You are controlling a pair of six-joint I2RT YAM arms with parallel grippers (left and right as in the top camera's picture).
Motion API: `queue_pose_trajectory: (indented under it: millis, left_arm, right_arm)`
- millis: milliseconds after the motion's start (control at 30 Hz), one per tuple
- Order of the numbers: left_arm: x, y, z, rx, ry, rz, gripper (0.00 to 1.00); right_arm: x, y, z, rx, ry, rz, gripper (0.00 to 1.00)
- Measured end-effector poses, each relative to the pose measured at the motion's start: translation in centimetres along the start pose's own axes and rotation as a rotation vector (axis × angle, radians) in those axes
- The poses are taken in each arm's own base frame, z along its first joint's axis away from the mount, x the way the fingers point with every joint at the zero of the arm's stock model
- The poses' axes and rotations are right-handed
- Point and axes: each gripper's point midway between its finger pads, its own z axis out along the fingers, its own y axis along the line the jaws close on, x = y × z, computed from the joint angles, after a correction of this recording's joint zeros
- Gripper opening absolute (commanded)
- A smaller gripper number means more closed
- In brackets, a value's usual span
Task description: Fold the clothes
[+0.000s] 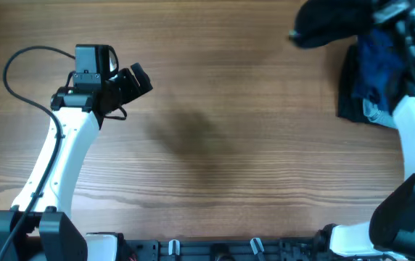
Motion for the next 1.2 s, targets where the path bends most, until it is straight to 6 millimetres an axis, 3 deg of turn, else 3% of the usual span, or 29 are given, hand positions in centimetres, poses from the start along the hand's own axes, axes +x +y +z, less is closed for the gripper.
queue_pose_trajectory:
  millis: [167, 333, 433, 533, 733, 867, 1067, 1133, 1200]
  left_arm:
    - [0.0, 0.0, 0.0, 0.001, -0.001, 0.000, 1.00]
    - [-0.6, -0.4, 0.0, 0.015, -0.025, 0.003, 1.00]
    - [-0.8, -0.5, 0.0, 0.021, -0.034, 0.005, 1.00]
    - [-0.9, -0.5, 0.0, 0.021, -0.035, 0.004, 1.00]
    - [-0.9, -0.5, 0.0, 0.020, -0.036, 0.004, 1.00]
    - [-1.0, -0.5, 0.0, 0.021, -0.043, 0.005, 1.00]
    - [-1.4, -0.8, -0.1, 0.029, -0.057, 0.007, 1.00]
    - [-1.4, -0.8, -0.1, 0.030, -0.057, 0.007, 1.00]
    - [-1.4, -0.8, -0.1, 0.030, -0.057, 0.007, 1.00]
  right_arm:
    - [-5.8, -4.6, -3.0, 0.142, -0.178, -0.001, 0.04]
    - [-9.3, -7.6, -5.7, 0.234, -0.284, -0.011, 0.04]
    - [-10.9, -8.2, -6.4, 0.238, -0.351, -0.037, 0.04]
    - [-11.5, -9.2, -6.2, 0.234, -0.400, -0.058, 0.04]
    - [-11.0, -14.2, -5.7, 0.288, -0.486, -0.001, 0.04]
    - [-10.6, -16.0, -5.5, 0.280, -0.525, 0.019, 0.04]
    - [-8.7, -20.8, -4.1, 0.287, -0.531, 0.111, 0.04]
    - [-9.3, -20.6, -3.4, 0.268, -0.537, 0.109, 0.04]
    - [-10.4, -19.1, -2.5, 0.228, -0.550, 0.088, 0.04]
